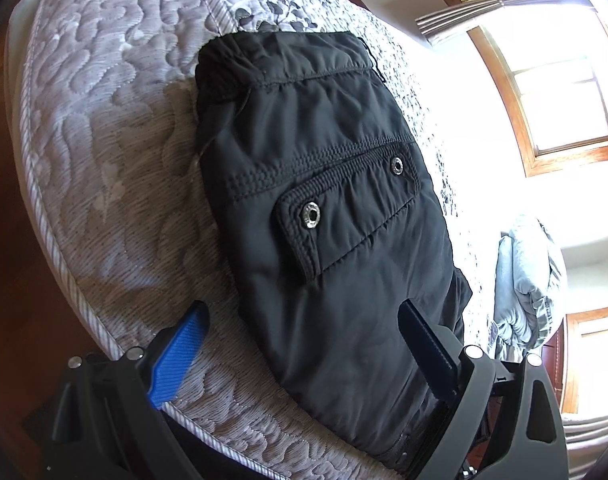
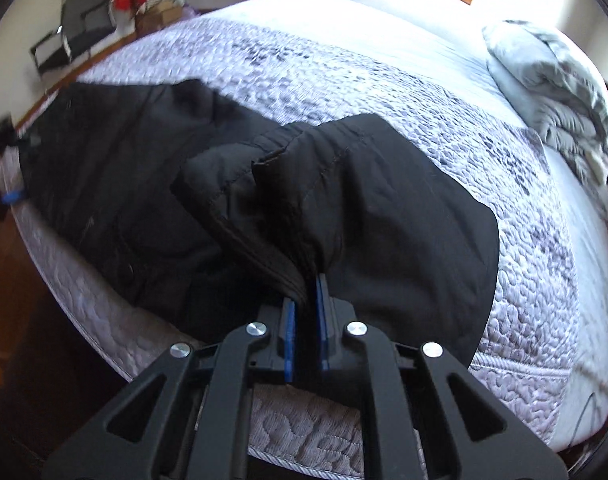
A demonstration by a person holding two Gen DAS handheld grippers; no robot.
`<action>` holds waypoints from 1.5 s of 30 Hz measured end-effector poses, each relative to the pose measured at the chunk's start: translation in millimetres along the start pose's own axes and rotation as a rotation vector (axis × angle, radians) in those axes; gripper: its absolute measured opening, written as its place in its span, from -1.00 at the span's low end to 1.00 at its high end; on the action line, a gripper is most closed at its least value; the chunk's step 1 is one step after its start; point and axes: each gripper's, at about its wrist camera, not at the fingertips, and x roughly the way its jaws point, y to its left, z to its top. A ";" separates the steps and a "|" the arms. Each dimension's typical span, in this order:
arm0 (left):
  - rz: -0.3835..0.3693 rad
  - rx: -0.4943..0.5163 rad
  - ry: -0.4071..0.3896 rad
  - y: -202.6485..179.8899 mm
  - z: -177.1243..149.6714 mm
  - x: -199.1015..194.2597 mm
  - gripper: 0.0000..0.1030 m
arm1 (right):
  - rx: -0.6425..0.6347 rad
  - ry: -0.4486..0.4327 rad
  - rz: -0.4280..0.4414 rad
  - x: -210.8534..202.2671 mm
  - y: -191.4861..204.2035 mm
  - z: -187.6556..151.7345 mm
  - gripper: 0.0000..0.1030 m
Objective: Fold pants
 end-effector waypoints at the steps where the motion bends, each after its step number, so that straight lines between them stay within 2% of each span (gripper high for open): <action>1: 0.000 -0.002 0.000 -0.1 -0.4 0.3 0.86 | -0.026 0.004 -0.010 1.6 5.5 -2.0 -0.85; 6: 0.001 -0.001 -0.001 0.3 -0.9 1.2 0.87 | -0.109 0.021 0.003 7.2 21.4 -9.5 -0.85; 13: 0.005 -0.001 0.001 0.5 -0.9 2.1 0.88 | -0.124 0.042 0.045 13.3 22.0 -19.7 -0.81; 17: 0.008 -0.002 0.003 0.1 -1.1 2.5 0.89 | -0.082 0.070 0.109 20.7 17.5 -23.5 -0.53; 18: 0.008 -0.002 0.004 -0.1 -0.9 2.4 0.89 | -0.070 0.073 0.126 20.7 16.5 -24.3 -0.35; 19: 0.007 -0.003 0.006 0.0 -0.8 2.5 0.89 | -0.056 0.071 0.155 18.4 15.6 -25.5 -0.25; 22: 0.005 -0.005 0.010 0.0 0.1 3.0 0.89 | -0.020 0.017 0.222 -0.6 14.2 -25.8 0.03; 23: 0.006 -0.006 0.011 -0.2 0.4 3.5 0.89 | -0.013 -0.020 0.224 -10.0 14.5 -24.3 0.18; 24: 0.008 -0.008 0.011 -0.3 0.7 4.1 0.89 | -0.015 -0.042 0.210 -15.1 15.1 -22.4 0.21; 28: 0.011 -0.008 0.009 -2.0 0.1 5.3 0.91 | -0.037 -0.048 0.185 -11.3 21.5 -11.6 0.21; 32: 0.003 -0.009 0.019 -3.2 -1.6 6.7 0.91 | -0.023 -0.028 0.184 8.6 25.5 -0.4 0.04; 35: 0.002 -0.014 0.022 -3.1 -1.1 7.7 0.92 | 0.008 -0.003 0.171 23.0 21.9 5.4 -0.22; 36: 0.001 -0.016 0.022 -3.1 -0.8 8.1 0.92 | 0.022 0.005 0.189 26.0 20.7 6.5 -0.45; 37: 0.000 -0.017 0.023 -3.0 -0.6 8.4 0.92 | 0.037 0.013 0.213 28.9 19.5 7.1 -0.58; 39: -0.002 -0.018 0.025 -2.0 -0.3 9.2 0.92 | 0.042 0.015 0.228 28.7 18.7 6.7 -0.71; 45: 0.003 -0.016 0.029 -0.3 1.5 11.6 0.92 | -0.016 0.027 0.302 19.4 26.1 -4.2 -0.77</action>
